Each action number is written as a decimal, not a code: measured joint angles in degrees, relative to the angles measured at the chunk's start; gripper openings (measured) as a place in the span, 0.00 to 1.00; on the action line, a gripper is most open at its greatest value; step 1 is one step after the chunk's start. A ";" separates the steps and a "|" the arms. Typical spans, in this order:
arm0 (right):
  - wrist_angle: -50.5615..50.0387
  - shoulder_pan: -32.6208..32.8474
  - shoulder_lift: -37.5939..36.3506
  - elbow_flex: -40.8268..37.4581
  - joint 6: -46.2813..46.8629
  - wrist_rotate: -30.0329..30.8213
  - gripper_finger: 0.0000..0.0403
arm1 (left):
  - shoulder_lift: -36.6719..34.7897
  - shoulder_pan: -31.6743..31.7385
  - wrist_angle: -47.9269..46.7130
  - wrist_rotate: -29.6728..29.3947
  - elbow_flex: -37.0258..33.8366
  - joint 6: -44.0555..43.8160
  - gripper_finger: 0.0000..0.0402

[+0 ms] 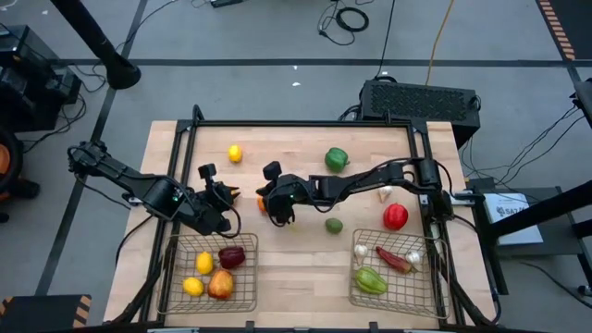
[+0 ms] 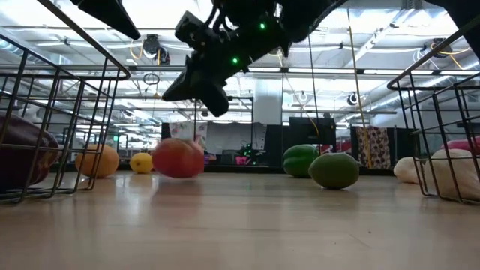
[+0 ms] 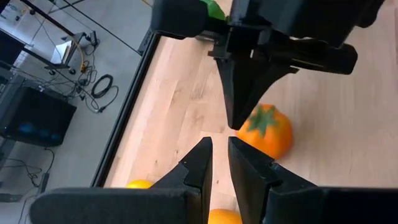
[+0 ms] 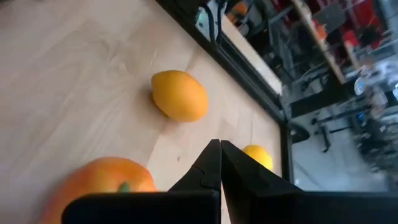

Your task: Sort produce into baskets

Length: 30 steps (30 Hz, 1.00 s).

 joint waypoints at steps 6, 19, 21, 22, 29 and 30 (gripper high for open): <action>-8.99 -0.65 0.06 0.74 6.20 -0.41 0.01 | 0.00 0.00 0.00 0.00 0.00 -0.10 0.15; -20.71 -0.15 0.09 0.74 13.79 -5.20 0.34 | 0.00 0.00 -0.04 0.02 0.00 -0.09 0.15; -20.94 -0.22 0.09 0.74 13.57 -5.23 0.36 | 0.00 0.00 -0.02 0.02 0.00 -0.09 0.15; -20.99 -0.20 0.13 0.74 13.39 -5.50 0.36 | 0.00 0.00 -0.02 0.02 0.00 -0.09 0.15; -19.14 -0.64 1.29 0.76 12.33 -6.48 0.27 | 0.00 0.00 -0.02 0.04 0.00 -0.05 0.15; -19.18 -0.65 1.31 0.76 12.32 -6.46 0.24 | 0.00 0.00 0.00 0.04 0.00 -0.05 0.15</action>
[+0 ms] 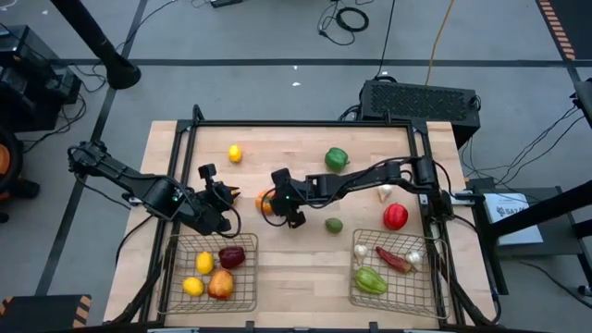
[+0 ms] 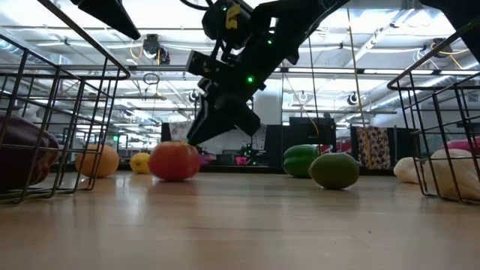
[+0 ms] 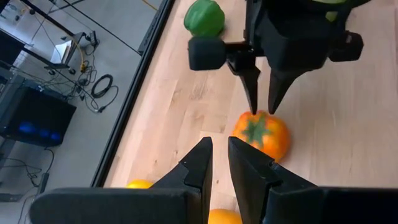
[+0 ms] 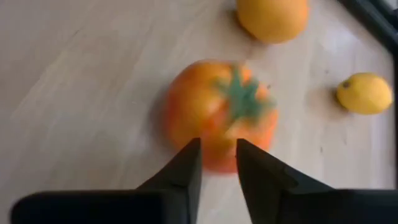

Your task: Sort produce into baskets

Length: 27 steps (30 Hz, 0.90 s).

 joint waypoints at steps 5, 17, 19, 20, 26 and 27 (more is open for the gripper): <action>0.14 0.07 0.16 -0.02 -0.13 -0.18 0.11 | 0.00 0.00 0.00 -0.04 0.00 0.00 0.15; 2.34 0.38 0.15 -0.02 -2.97 1.45 0.16 | 0.00 0.02 0.19 -2.92 -0.20 0.33 0.15; 3.27 0.39 0.16 -0.02 -3.54 4.40 0.19 | 0.00 0.28 0.02 -4.68 -0.66 0.52 0.15; 3.48 0.31 0.16 -0.02 -3.76 5.09 0.21 | 0.00 0.60 0.02 -4.92 -0.90 0.52 0.15; 7.68 -1.75 0.15 -0.02 0.51 -0.49 0.24 | 0.00 4.00 0.02 -4.13 -2.19 0.49 0.15; 8.14 -2.26 0.13 -0.02 2.71 -2.61 0.24 | 0.00 4.51 -0.04 -3.96 -2.29 0.52 0.15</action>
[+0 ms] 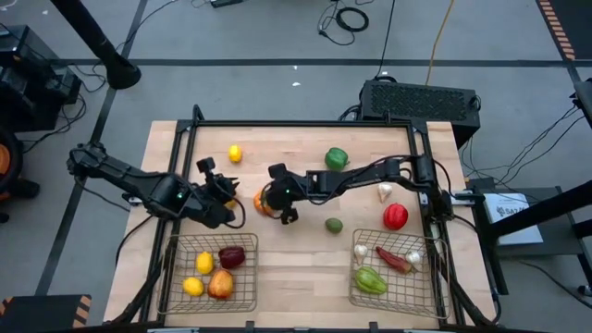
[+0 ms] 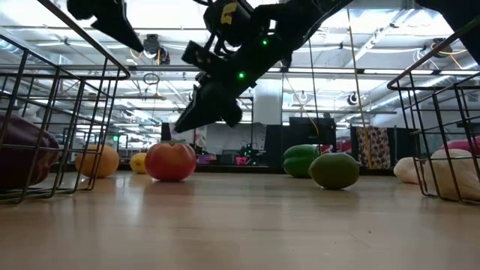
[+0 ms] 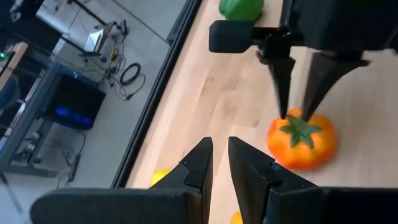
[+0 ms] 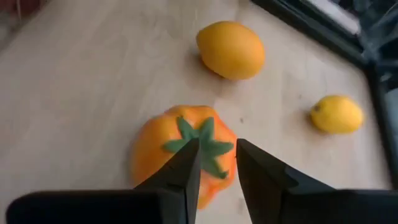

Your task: Sort produce into baskets

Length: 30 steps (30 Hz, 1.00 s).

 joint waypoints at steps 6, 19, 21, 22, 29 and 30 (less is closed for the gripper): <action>-0.15 -3.84 0.00 0.00 11.74 -6.76 0.21 | 0.00 1.51 0.08 1.07 -0.03 -0.01 0.15; 1.52 -6.64 1.98 -0.02 20.31 -19.64 0.20 | 0.00 1.50 0.08 1.27 -0.03 -0.01 0.15; 2.07 -6.57 2.14 -0.02 20.15 -19.64 0.20 | -0.02 1.50 0.08 1.27 -0.03 -0.02 0.15; 2.03 -6.57 2.14 -0.02 20.13 -19.62 0.20 | 0.00 1.50 0.08 1.27 -0.03 -0.01 0.15; 0.70 -6.72 2.21 -0.02 19.52 -19.75 0.22 | 0.00 1.50 0.08 1.27 -0.03 -0.03 0.15; 0.45 -6.72 2.21 -0.02 19.54 -19.91 0.22 | 0.00 1.50 0.08 1.27 -0.03 -0.04 0.15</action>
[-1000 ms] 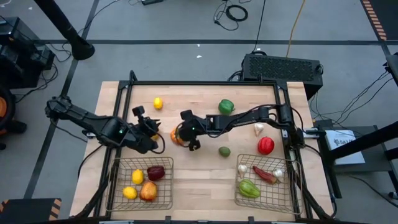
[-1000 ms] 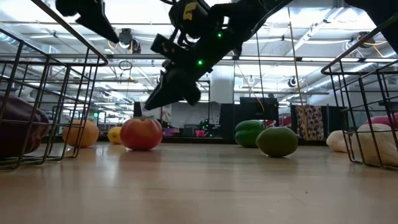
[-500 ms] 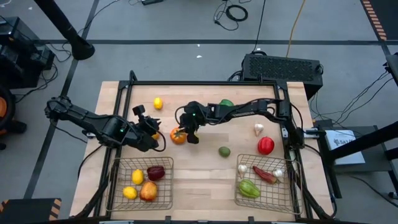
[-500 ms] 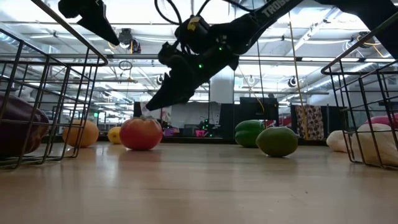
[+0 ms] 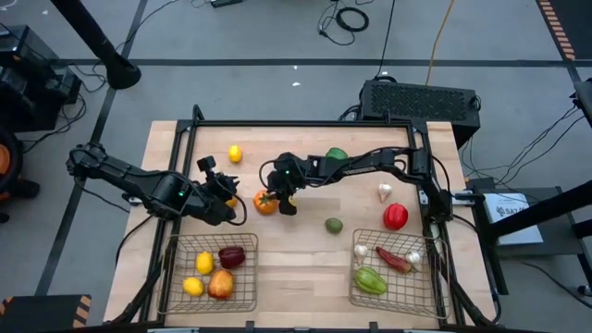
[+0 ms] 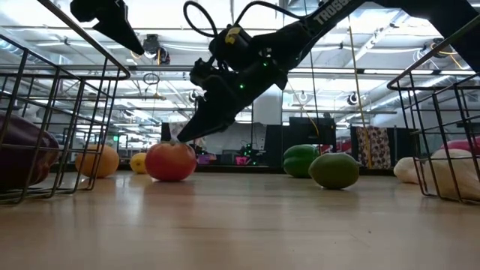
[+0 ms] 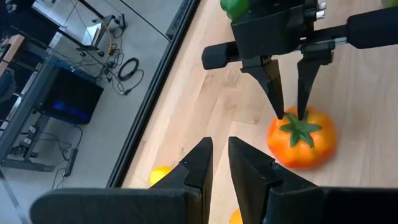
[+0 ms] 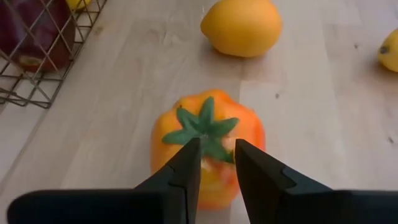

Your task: Sort produce into baskets

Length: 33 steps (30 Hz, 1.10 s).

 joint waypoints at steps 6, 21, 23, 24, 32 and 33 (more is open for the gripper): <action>-2.64 0.49 0.02 0.01 0.74 -1.74 0.27 | 0.00 0.00 -0.02 0.01 0.00 0.00 0.15; -5.55 2.08 -2.03 0.00 -1.27 -1.09 0.30 | 0.00 0.00 -0.07 0.02 0.00 0.00 0.15; -4.72 2.24 -2.03 0.00 -2.50 -0.07 0.30 | 0.00 0.00 -0.07 0.02 0.00 0.00 0.15; -4.30 2.45 -2.03 0.00 -2.99 1.40 0.30 | 0.00 0.00 -0.07 0.02 0.00 0.00 0.15; 0.02 4.82 -2.03 0.00 -11.21 4.66 0.30 | 0.00 0.00 -0.07 0.02 0.00 0.01 0.15; 0.62 4.99 -2.03 0.00 -11.71 4.60 0.30 | -0.02 0.00 -0.07 0.00 0.00 0.00 0.15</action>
